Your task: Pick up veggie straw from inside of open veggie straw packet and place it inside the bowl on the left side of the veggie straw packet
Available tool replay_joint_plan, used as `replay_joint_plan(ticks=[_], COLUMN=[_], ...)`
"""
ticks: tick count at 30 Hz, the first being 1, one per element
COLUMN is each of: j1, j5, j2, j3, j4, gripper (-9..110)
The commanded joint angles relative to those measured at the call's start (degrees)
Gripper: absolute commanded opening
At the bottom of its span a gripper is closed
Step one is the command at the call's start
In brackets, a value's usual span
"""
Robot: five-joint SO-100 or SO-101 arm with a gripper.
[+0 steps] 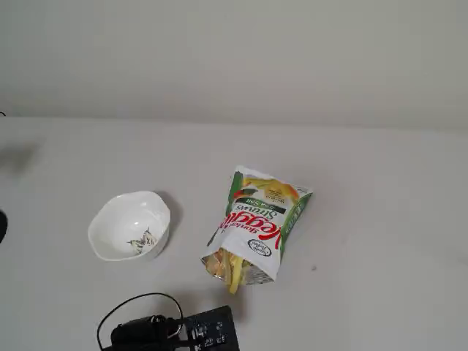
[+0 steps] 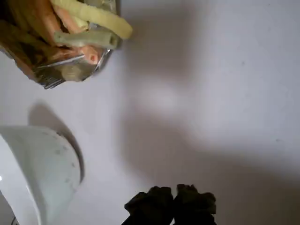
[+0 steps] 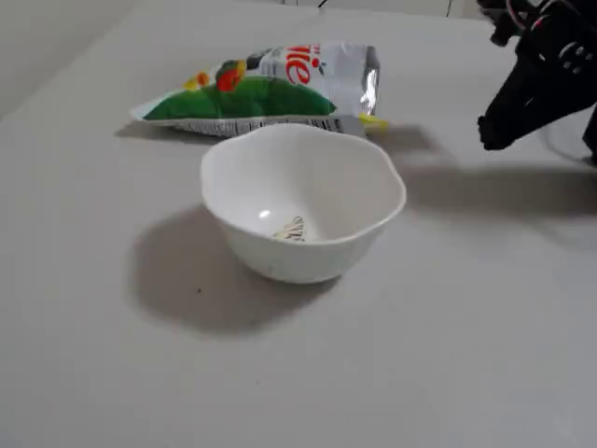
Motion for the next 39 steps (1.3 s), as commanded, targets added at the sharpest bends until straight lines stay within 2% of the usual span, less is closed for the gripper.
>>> replay_joint_plan(ticks=[1,29,32,34,36,39], j1=[0.6,-0.5,-3.1,0.8,6.2,6.6], j5=[0.3,-0.8,-4.5,-22.7,-26.5,-31.4], j2=[0.4,0.4,0.4,0.4,0.4,-1.3], j3=[-0.2,-0.2,0.2,1.5,0.3,-3.3], j4=[0.7,0.7,-1.4,-6.1,-9.2,-11.9], gripper=[0,0,1,0,6,14])
